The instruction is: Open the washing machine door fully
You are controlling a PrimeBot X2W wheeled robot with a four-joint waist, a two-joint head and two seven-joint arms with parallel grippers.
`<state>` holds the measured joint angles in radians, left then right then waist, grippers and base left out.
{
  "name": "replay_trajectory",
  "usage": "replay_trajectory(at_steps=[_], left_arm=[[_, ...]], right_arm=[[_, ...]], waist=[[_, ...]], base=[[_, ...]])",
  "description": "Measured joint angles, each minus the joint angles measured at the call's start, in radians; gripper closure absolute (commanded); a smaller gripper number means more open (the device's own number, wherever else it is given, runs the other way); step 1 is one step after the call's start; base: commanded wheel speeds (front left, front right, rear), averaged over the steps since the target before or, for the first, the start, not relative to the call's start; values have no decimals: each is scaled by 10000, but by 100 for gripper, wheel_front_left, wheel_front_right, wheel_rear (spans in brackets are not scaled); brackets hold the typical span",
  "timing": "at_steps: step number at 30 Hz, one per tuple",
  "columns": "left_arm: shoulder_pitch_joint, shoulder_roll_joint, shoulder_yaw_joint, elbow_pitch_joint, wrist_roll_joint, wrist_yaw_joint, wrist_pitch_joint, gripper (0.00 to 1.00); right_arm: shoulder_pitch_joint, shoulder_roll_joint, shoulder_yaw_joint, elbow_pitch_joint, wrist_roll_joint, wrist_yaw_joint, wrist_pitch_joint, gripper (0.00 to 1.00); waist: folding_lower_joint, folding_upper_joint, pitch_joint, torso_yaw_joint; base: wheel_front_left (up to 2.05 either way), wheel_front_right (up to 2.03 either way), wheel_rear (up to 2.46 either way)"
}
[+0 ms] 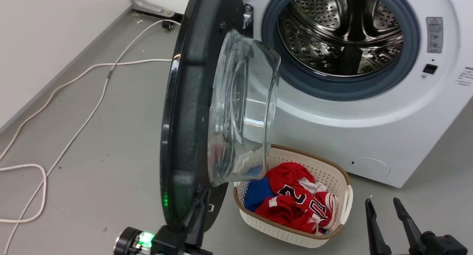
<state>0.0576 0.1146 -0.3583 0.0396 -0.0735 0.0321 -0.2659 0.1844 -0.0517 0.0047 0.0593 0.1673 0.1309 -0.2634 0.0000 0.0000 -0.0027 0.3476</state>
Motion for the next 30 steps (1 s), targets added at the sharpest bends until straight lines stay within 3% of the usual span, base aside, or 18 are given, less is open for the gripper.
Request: replay_trajectory(at_steps=[14,30], left_arm=[[-381,453,2272,161,-504,268,2,100],[-2120,485,5135,1014,-894,59,0,100]], right_arm=[[-215,0,42,-21,-194,0,0,0],[-1084,2,-255,-278,-1003,0,0,0]], waist=[[0,0,569,121],[1,0,2222,-312]], base=[[0,0,0],[0,0,0]])
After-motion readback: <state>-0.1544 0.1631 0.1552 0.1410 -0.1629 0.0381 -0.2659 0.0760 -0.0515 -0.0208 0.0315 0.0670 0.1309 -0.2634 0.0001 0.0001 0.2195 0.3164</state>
